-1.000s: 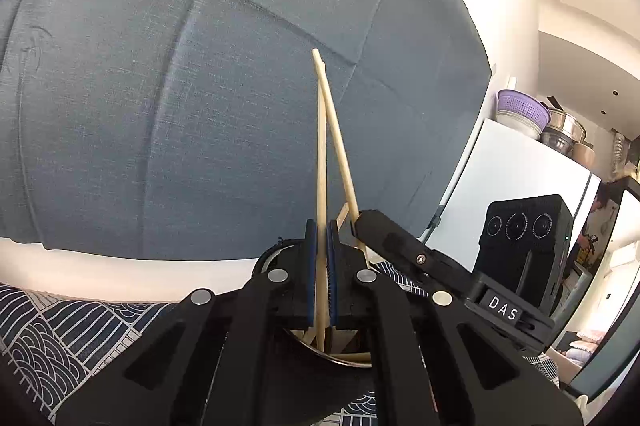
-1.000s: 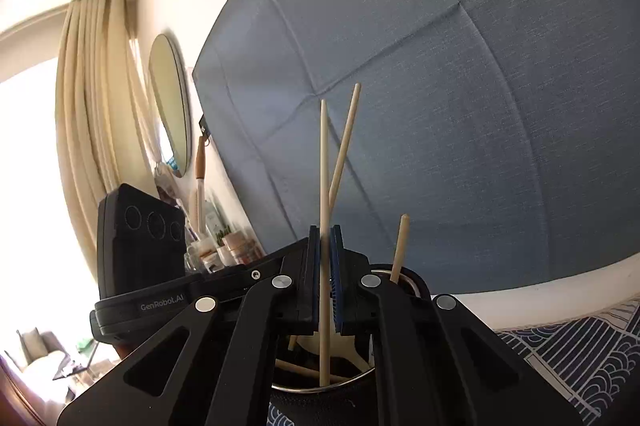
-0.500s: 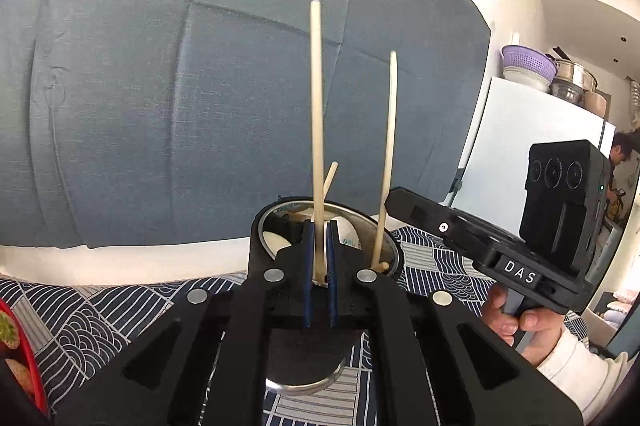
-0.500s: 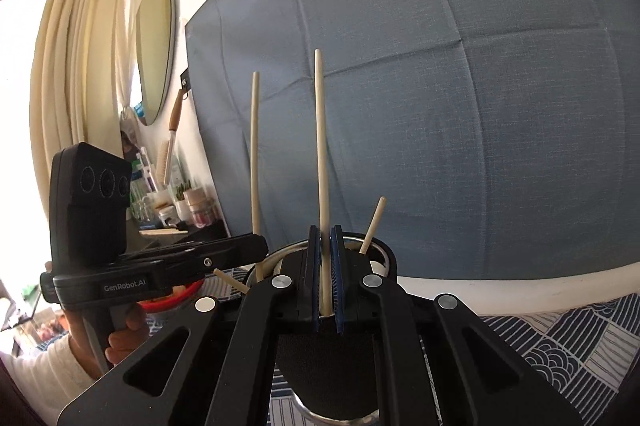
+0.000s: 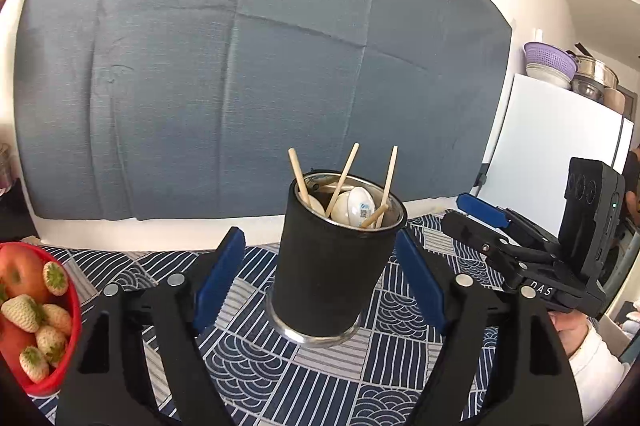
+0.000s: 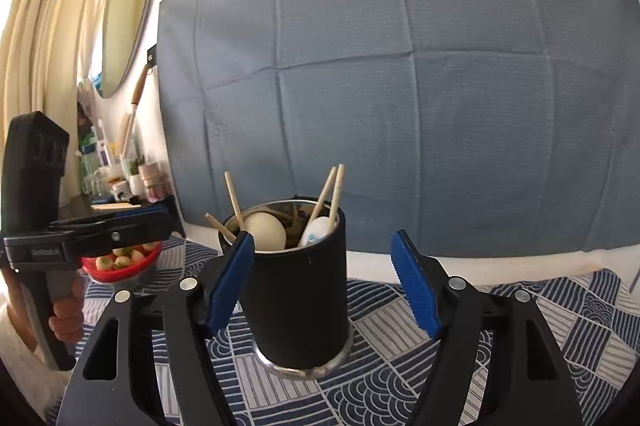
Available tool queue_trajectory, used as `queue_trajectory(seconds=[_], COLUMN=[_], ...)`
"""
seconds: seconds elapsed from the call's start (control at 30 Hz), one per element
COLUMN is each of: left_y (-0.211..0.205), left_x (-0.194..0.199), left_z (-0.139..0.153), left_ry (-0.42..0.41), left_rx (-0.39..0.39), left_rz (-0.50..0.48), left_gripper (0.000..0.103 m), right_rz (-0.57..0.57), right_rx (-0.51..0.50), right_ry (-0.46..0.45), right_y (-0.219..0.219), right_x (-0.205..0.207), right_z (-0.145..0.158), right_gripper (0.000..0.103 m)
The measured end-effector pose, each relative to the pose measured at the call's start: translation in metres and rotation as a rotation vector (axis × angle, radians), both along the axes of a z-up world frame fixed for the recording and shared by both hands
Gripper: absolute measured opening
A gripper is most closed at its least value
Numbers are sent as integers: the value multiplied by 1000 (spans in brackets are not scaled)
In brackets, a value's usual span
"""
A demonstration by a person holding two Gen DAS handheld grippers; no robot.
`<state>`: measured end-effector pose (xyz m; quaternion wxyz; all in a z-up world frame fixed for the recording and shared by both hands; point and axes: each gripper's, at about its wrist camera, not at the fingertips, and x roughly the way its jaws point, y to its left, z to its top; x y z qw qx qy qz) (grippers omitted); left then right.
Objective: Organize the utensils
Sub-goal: 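Open both grippers and pull them back from the holder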
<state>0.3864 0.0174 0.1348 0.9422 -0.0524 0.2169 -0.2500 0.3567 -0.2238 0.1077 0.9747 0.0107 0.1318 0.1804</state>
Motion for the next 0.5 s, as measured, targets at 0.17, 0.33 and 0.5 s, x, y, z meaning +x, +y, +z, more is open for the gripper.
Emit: queue_trajectory(seconds=[0.17,0.33,0.5], left_y=[10,13,14], left_x=[-25,-52,-82], left_z=[-10,-23,-35], left_ry=[62,83,96], left_rx=[-2,54,69], left_rz=[45,91,132], left_gripper=[97,97,97], right_rz=[-67,-81,-71], right_rx=[-61,-102,-85], right_ry=[22,58,103], right_y=[1,4,4], right_x=[-24,-49,-69], right_z=[-12,-23,-33], right_gripper=[87,92,94])
